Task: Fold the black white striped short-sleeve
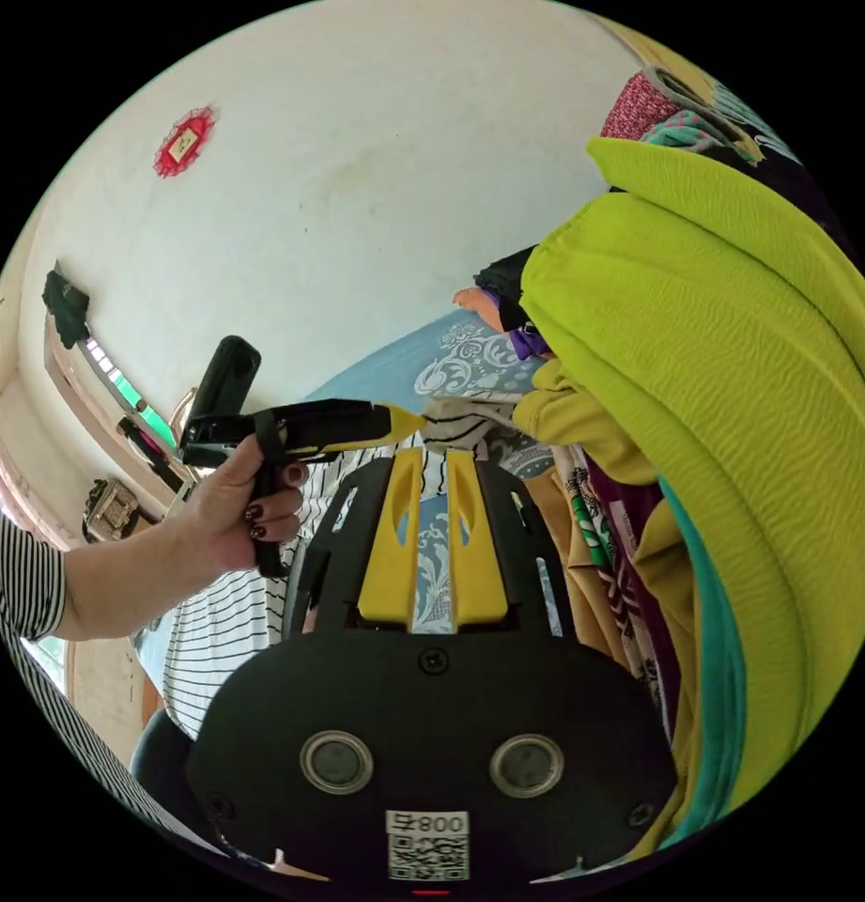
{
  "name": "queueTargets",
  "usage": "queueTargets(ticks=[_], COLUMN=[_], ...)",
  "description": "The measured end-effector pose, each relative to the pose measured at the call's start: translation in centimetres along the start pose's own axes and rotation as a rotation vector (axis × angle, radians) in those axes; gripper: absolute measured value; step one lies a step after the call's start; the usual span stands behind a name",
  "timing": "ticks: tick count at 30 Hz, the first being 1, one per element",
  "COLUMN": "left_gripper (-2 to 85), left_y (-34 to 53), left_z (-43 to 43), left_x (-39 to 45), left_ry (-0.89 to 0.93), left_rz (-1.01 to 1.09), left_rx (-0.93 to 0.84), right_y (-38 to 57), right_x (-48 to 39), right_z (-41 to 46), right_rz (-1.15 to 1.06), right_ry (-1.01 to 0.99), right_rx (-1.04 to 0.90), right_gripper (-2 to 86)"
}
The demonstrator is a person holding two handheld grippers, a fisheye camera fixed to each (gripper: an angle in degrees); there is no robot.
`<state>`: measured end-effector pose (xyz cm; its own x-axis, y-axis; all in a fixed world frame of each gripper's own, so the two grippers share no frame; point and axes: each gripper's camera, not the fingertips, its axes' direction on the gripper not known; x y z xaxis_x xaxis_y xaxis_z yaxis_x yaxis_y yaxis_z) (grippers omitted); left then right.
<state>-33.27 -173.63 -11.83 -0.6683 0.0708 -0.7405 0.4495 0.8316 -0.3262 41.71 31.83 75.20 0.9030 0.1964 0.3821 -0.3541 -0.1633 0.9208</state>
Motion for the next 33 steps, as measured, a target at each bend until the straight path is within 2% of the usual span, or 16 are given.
queueTargets(ticks=[11,15,22,27,30,33], left_gripper=[0.7,0.9,2.0,5.0,7.2,8.5], left_y=[0.6,0.7,0.7,-1.4,-3.8,-5.3], left_z=[3.1,3.7,2.7,-0.5,0.3,2.4], left_x=[6.3,7.9,9.1,9.0,10.3,11.9], left_ry=[-0.187,-0.203,-0.229,-0.137,-0.139,-0.226], left_rz=[0.201,0.240,0.226,0.161,0.189,0.247], left_rx=[-0.074,-0.096,-0.099,-0.018,-0.075,-0.189], right_y=[0.7,1.0,1.0,0.7,0.7,0.7], right_x=[4.2,4.9,4.5,2.4,0.4,-1.1], right_z=[0.4,0.6,1.5,2.8,3.7,4.5], right_rz=[0.179,0.222,0.236,0.165,0.101,0.067], right_ry=[-0.233,-0.288,-0.232,-0.215,-0.173,-0.152], right_rx=[-0.014,-0.013,-0.052,-0.085,-0.108,-0.123], right_gripper=[8.2,6.9,1.5,1.0,0.8,0.6])
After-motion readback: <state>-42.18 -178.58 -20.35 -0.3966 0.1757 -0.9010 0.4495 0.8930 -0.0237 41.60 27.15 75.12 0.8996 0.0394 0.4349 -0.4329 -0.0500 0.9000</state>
